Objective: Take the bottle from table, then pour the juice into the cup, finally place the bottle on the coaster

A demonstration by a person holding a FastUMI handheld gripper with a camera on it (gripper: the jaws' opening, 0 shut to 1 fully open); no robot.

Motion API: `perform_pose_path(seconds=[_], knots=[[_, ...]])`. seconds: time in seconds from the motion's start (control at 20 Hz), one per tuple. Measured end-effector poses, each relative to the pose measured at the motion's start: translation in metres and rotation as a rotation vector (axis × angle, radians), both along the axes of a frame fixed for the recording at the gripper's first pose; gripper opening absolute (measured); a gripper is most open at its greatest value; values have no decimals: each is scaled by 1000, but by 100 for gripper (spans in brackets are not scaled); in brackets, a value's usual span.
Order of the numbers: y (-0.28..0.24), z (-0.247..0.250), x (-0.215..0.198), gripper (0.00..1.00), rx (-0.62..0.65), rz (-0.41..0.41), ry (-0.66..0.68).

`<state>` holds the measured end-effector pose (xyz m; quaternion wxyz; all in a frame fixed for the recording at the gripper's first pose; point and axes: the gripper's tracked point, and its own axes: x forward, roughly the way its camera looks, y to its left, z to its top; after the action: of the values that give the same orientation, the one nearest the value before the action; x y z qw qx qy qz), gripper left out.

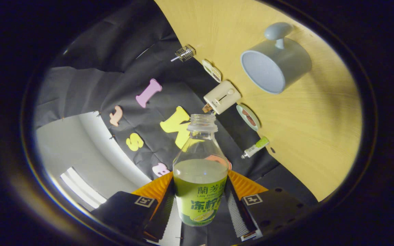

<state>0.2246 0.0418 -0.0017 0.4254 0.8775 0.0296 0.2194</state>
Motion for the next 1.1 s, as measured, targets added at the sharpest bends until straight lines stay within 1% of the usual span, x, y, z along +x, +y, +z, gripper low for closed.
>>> perform_pose_path(seconds=[0.2,0.4,0.65,0.9,1.1], knots=[[-12,7,-1,78,35,0,-11],[-23,14,-4,78,98,3,-12],[-19,17,-5,79,48,30,-7],[-19,11,-6,79,96,46,13],[-16,7,-4,79,83,58,25]])
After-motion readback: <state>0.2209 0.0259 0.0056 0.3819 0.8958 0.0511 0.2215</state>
